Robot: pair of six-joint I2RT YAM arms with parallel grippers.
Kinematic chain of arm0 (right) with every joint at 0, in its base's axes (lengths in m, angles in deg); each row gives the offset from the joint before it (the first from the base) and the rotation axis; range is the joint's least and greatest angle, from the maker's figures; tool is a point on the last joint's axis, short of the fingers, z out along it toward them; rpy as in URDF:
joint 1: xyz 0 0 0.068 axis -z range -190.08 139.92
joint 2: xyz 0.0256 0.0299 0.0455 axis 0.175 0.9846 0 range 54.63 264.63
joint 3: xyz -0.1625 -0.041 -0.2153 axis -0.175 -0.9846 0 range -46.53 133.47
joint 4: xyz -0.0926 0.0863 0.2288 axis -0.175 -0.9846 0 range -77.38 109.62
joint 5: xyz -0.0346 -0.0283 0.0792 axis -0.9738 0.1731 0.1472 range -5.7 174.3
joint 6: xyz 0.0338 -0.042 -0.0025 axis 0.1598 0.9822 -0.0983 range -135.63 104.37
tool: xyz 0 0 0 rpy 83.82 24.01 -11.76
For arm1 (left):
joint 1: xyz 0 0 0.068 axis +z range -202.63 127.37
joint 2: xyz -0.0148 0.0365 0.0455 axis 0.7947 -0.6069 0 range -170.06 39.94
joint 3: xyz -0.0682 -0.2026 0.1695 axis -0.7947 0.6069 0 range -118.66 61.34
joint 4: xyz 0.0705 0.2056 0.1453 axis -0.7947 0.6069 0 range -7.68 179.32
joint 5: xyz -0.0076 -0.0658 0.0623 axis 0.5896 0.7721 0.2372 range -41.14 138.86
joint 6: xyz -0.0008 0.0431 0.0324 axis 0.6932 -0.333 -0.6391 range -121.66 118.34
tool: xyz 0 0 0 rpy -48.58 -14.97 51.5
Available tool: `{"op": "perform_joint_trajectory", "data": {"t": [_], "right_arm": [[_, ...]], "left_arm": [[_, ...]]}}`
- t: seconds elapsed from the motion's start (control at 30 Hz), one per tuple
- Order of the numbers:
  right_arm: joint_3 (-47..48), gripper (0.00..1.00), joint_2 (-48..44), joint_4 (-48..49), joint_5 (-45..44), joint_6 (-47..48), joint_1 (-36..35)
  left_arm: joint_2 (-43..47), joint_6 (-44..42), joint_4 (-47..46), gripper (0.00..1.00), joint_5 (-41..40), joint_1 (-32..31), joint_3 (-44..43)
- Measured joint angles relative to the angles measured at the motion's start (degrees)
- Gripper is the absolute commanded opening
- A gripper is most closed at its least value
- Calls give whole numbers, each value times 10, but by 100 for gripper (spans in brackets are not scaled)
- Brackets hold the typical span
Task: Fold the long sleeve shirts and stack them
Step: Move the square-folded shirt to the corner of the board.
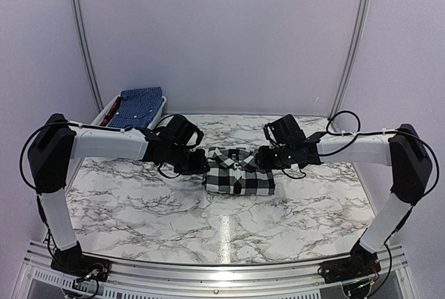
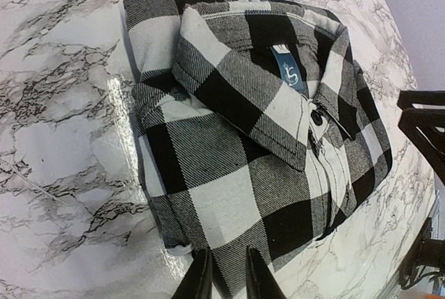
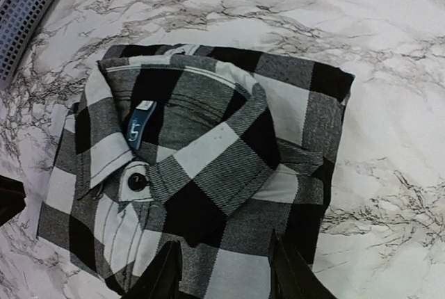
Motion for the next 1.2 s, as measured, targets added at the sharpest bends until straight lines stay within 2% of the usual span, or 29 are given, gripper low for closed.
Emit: {"op": "perform_joint_trajectory", "data": {"t": [0.07,0.2,0.37,0.63,0.9,1.1,1.2], "right_arm": [[-7,48,11,3,2,4,15],[-28,52,21,26,13,17,54],[-48,50,50,54,50,42,93],[-47,47,98,81,85,59,106],[-30,32,122,97,91,63,108],[-6,9,144,98,91,63,108],[11,0,154,92,84,66,108]], "left_arm": [[0,0,0,18,0,-3,0],[0,0,0,18,0,-4,0],[0,0,0,18,0,-3,4],[0,0,1,18,0,-3,4],[0,0,0,18,0,-3,4],[0,0,1,17,0,-3,4],[0,0,3,18,-1,-3,3]]}}
